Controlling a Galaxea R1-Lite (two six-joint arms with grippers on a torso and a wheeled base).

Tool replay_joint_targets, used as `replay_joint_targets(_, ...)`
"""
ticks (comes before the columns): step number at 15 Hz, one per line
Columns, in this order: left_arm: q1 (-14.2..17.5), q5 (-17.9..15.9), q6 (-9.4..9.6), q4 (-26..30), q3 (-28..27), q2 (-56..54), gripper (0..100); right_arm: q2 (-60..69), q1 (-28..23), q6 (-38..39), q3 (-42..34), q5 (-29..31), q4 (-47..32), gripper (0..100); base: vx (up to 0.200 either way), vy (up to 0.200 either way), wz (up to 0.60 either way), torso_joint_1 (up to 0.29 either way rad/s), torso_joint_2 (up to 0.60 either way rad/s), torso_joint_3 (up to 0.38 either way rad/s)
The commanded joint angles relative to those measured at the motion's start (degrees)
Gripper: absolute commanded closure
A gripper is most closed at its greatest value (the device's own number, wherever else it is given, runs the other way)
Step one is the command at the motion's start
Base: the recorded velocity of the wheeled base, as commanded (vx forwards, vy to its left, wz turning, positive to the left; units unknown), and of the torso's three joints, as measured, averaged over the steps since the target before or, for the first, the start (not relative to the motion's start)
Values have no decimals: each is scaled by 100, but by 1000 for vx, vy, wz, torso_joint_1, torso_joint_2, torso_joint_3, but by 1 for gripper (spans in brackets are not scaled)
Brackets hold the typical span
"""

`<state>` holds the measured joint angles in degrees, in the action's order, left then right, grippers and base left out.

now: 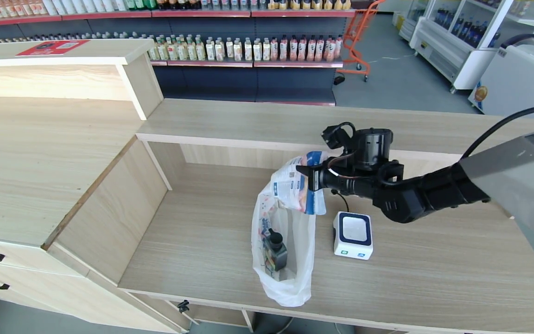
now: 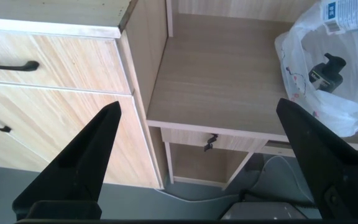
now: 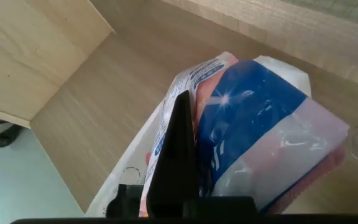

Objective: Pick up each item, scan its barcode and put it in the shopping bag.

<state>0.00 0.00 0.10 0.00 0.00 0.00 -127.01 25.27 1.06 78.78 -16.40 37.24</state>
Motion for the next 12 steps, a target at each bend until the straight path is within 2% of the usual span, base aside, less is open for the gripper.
replay_joint_targets(1, 0, 0, -1, 0, 0, 9, 0, -851, 233, 8, 498, 5, 2, 100, 0, 0, 0, 0, 0, 0)
replay_joint_targets(4, 0, 0, -1, 0, 0, 9, 0, -1423, 408, -97, 973, -21, 64, 100, 0, 0, 0, 0, 0, 0)
replay_joint_targets(7, 0, -9, -1, 0, 0, 9, 0, -1704, 479, -273, 999, 5, 108, 100, 0, 0, 0, 0, 0, 0)
replay_joint_targets(8, 0, 0, -1, 0, 0, 9, 0, -1748, 479, -484, 991, 5, 169, 0, 0, 0, 0, 0, 0, 0)
replay_joint_targets(12, 0, 0, -1, 0, 0, 9, 0, -1414, 382, -572, 780, -13, 319, 0, 0, 0, 0, 0, 0, 0)
